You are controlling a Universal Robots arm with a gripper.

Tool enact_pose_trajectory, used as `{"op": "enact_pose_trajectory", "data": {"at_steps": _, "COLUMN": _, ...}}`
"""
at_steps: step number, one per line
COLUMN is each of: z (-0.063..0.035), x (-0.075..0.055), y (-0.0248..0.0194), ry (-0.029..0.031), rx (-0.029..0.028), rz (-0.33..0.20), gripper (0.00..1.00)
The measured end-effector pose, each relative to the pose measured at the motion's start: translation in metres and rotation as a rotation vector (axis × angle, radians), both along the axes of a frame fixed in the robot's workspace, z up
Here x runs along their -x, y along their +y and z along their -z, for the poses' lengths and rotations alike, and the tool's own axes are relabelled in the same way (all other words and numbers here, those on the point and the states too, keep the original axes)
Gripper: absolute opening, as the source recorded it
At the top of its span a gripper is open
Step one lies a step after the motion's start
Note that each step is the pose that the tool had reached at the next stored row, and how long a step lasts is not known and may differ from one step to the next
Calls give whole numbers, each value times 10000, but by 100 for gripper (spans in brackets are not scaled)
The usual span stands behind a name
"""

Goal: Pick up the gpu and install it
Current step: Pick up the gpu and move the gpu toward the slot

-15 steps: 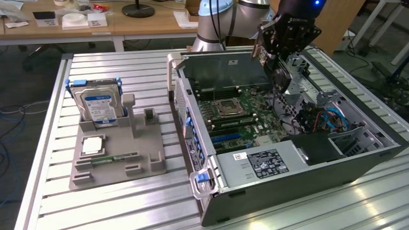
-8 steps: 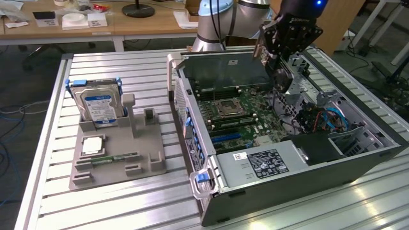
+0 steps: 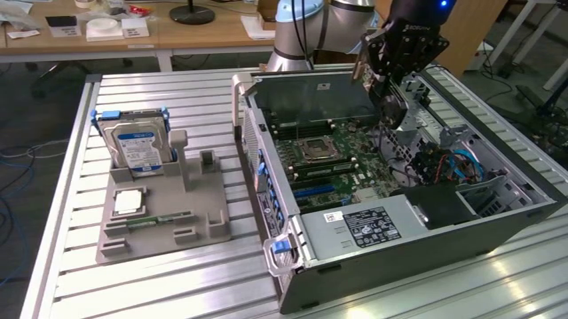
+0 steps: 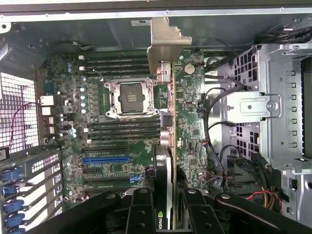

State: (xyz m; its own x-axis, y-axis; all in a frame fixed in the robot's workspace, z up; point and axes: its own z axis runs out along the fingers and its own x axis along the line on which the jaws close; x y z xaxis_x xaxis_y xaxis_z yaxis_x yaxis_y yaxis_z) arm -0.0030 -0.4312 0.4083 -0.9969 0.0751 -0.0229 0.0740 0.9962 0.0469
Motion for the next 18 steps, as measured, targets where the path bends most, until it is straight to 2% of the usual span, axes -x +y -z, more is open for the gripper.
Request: {"op": "enact_pose_trajectory", "data": {"at_steps": 18, "z": 0, "x": -62, "y": 0, "ry": 0, "rx": 0, "rz": 0, "gripper": 27}}
